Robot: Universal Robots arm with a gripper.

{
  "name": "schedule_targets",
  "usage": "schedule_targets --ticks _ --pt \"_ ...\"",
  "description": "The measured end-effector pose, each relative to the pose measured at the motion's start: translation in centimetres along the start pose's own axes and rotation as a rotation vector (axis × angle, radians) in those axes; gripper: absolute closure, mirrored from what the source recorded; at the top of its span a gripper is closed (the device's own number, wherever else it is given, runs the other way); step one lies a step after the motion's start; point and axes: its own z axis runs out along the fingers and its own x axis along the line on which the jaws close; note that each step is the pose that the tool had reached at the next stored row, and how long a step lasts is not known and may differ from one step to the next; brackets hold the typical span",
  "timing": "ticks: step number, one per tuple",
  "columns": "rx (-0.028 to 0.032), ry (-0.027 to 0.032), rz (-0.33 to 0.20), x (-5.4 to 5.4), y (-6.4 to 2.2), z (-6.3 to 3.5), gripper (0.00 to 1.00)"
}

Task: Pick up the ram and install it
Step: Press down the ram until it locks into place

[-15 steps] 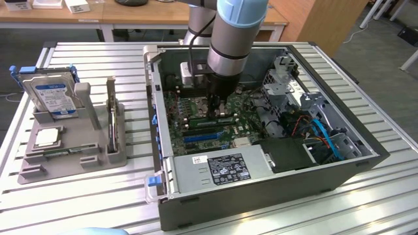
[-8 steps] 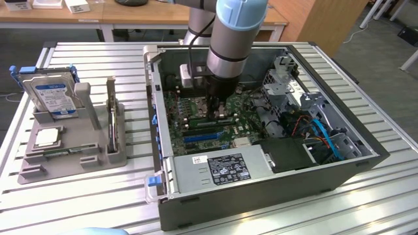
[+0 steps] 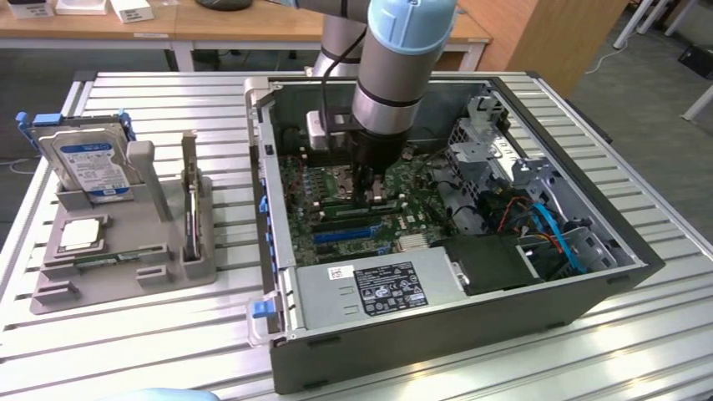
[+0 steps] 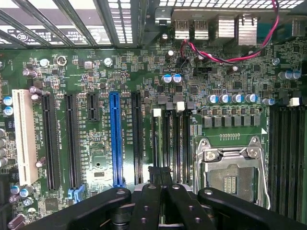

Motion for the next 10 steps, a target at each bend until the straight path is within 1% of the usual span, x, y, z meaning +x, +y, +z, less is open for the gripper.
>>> schedule_targets --ticks 2,4,10 --pt "0.0018 -0.0025 0.0 -0.1 -0.02 -0.19 0.9" --pt "0.0 0.0001 0.0 -0.1 0.0 -0.81 0.9" --pt "0.0 0.0 0.0 -0.2 0.02 -2.43 0.9"
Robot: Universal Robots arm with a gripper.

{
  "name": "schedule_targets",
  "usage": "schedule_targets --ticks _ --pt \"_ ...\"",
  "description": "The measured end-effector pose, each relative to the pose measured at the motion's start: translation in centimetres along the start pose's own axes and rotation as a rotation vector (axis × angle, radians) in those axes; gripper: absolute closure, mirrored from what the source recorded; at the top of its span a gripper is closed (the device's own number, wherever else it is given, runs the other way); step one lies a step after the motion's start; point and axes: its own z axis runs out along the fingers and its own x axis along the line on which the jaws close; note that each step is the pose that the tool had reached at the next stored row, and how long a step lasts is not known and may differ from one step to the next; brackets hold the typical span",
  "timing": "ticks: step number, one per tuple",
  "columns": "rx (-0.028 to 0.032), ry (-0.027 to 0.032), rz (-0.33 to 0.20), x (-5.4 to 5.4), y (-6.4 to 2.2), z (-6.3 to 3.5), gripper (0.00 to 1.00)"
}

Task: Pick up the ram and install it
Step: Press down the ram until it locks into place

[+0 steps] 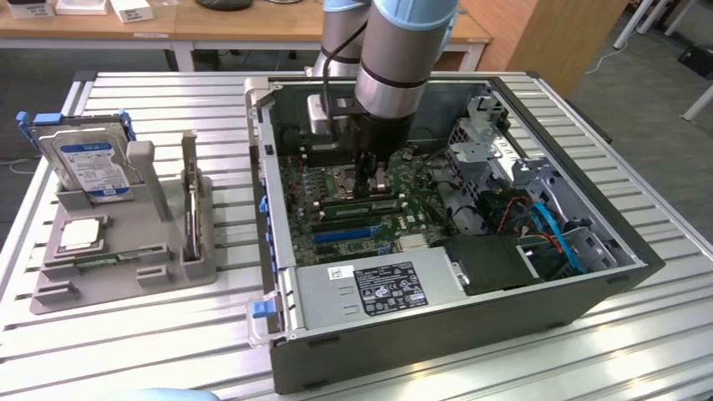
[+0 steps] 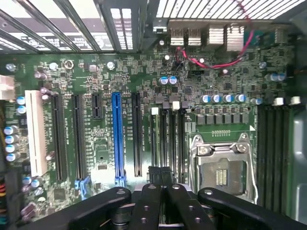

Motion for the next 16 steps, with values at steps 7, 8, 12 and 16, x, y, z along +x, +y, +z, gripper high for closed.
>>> schedule_targets --ticks 7,8,12,16 --pt "0.0 0.0 0.0 -0.2 0.02 -2.29 0.9" --pt "0.0 0.0 0.0 -0.2 0.02 -2.54 0.9" --pt "0.0 -0.0001 0.0 -0.2 0.03 -3.08 0.9" --pt "-0.0003 0.0 0.0 -0.2 0.03 -3.08 0.9"
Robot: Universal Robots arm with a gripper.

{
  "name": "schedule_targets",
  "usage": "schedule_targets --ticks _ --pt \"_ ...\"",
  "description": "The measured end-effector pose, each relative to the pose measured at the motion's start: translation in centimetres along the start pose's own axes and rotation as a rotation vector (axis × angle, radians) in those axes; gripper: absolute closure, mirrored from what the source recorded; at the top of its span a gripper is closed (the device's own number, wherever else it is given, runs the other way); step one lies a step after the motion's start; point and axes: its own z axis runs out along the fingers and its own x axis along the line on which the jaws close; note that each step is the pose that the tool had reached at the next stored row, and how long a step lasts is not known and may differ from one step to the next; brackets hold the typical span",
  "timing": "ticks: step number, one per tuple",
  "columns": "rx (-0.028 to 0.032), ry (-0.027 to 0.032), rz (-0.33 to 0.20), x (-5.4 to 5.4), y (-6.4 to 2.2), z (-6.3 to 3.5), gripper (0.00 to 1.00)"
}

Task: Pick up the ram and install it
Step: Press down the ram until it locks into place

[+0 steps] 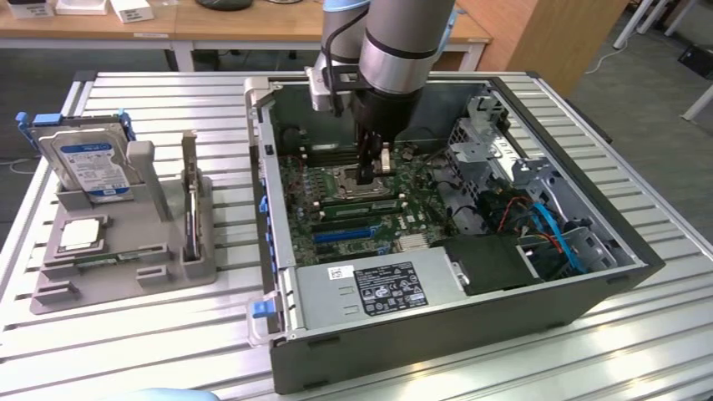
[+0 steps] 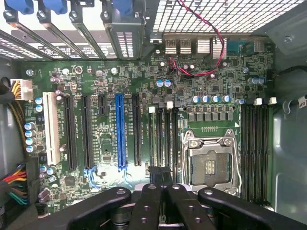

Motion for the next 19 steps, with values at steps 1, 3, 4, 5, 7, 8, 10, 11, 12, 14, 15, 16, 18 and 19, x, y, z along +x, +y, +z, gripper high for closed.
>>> schedule_targets --ticks 1,3,4,5,7,8,10,11,12,14,15,16,18,19 --pt "0.0 0.0 0.0 0.0 0.0 0.0 0.9" --pt "0.0 0.0 0.0 0.0 0.0 0.0 0.9" --pt "0.0 0.0 0.0 0.0 0.0 0.0 0.9" --pt "0.0 0.0 0.0 0.0 0.0 0.0 0.9" --pt "0.0 0.0 0.0 0.0 0.0 0.0 0.9" --pt "0.0 0.0 0.0 0.0 0.0 0.0 0.9" --pt "0.0001 0.0 0.0 0.0 0.0 0.0 0.9" --pt "0.0 0.0001 0.0 0.0 0.0 0.0 0.9" --pt "0.0 0.0 0.0 0.0 0.0 0.0 0.9" --pt "0.001 -0.0002 0.013 0.0 -0.01 0.0 0.9" --pt "0.0021 -0.0003 0.028 0.0 -0.01 0.0 0.9" --pt "0.0034 -0.0005 0.044 0.0 0.0 0.0 0.9" --pt "0.006 -0.0008 0.078 0.0 0.0 0.0 0.9" --pt "0.0072 -0.0009 0.094 0.0 0.0 0.0 0.9"
